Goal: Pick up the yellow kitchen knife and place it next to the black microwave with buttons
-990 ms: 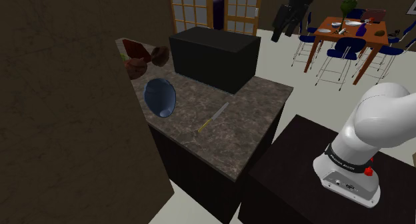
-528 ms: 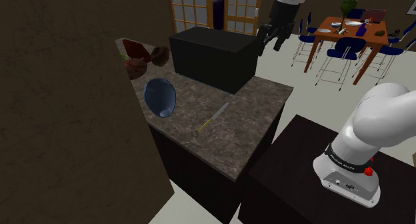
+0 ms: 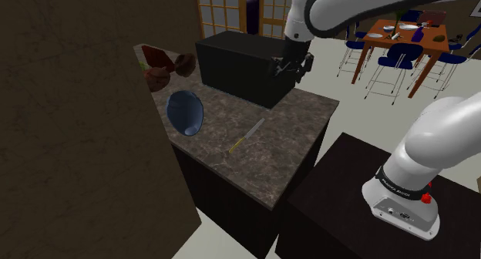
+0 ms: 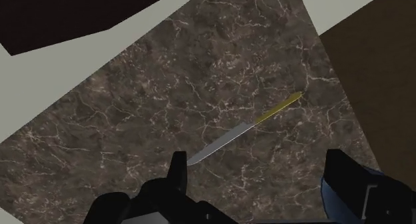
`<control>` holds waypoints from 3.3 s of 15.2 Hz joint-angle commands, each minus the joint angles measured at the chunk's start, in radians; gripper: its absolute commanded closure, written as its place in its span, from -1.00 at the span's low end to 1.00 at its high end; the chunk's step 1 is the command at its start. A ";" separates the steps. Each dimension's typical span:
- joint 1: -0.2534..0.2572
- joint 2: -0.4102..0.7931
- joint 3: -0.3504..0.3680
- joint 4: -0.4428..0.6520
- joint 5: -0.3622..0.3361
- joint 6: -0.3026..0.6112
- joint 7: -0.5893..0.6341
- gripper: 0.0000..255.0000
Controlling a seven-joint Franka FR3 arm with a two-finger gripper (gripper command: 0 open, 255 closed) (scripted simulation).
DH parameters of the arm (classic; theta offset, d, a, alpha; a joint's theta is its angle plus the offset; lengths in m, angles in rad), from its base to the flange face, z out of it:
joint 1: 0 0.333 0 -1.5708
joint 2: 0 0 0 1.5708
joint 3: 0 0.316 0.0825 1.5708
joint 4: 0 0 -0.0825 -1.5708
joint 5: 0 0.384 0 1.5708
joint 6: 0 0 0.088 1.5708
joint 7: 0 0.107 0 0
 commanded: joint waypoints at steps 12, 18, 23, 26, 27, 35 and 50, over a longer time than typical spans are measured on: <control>-0.122 0.496 0.158 0.099 -0.151 0.326 0.556 -1.00; -0.112 0.749 0.128 0.218 -0.292 0.408 0.830 -1.00; -0.068 0.946 0.057 0.342 -0.359 0.450 1.009 -1.00; -0.043 1.059 0.016 0.424 -0.371 0.467 1.093 -1.00; -0.036 1.096 0.002 0.453 -0.371 0.472 1.118 -1.00; -0.010 1.237 -0.041 0.540 -0.380 0.520 1.180 -1.00; -0.004 1.267 -0.049 0.551 -0.387 0.539 1.184 1.00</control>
